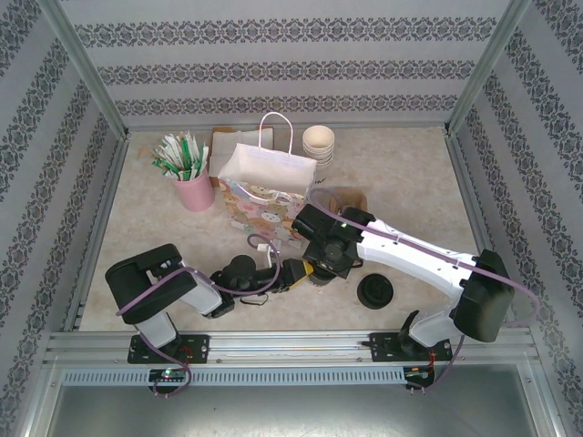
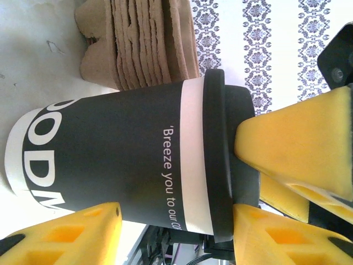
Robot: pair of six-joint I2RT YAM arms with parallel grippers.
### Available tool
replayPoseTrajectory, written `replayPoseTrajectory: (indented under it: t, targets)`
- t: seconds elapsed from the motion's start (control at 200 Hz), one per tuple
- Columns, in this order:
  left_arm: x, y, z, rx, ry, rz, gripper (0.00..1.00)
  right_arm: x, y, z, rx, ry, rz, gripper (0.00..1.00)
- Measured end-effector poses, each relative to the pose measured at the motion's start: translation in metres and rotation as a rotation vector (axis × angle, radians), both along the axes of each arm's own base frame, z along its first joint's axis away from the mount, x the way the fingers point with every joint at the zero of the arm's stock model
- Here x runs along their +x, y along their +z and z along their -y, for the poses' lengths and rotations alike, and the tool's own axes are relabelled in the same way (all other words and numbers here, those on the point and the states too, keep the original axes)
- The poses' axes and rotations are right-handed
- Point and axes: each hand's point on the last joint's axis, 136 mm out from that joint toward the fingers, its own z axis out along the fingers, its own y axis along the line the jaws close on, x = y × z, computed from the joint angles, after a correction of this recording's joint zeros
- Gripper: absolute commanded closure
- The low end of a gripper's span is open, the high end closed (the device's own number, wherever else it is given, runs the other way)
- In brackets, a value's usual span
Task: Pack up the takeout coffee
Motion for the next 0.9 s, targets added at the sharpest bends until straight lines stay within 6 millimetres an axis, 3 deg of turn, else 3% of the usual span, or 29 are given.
replayPoseTrajectory:
  t: [0.475,0.625,0.804,0.904]
  targets:
    - [0.002,-0.001,-0.003,-0.054,0.027,0.024,0.49,0.002,0.001,-0.004,-0.003,0.002,-0.006,0.31]
    - [0.004,-0.008,-0.008,0.000,0.053,-0.004,0.47,0.002,0.002,-0.008,0.016,0.009,-0.005,0.25]
    - [0.004,-0.024,-0.013,0.083,0.069,-0.053,0.46,0.005,0.006,-0.011,0.034,0.008,0.010,0.25]
    - [0.006,-0.022,-0.010,0.098,0.068,-0.060,0.45,0.007,0.007,-0.012,0.039,0.007,0.018,0.27]
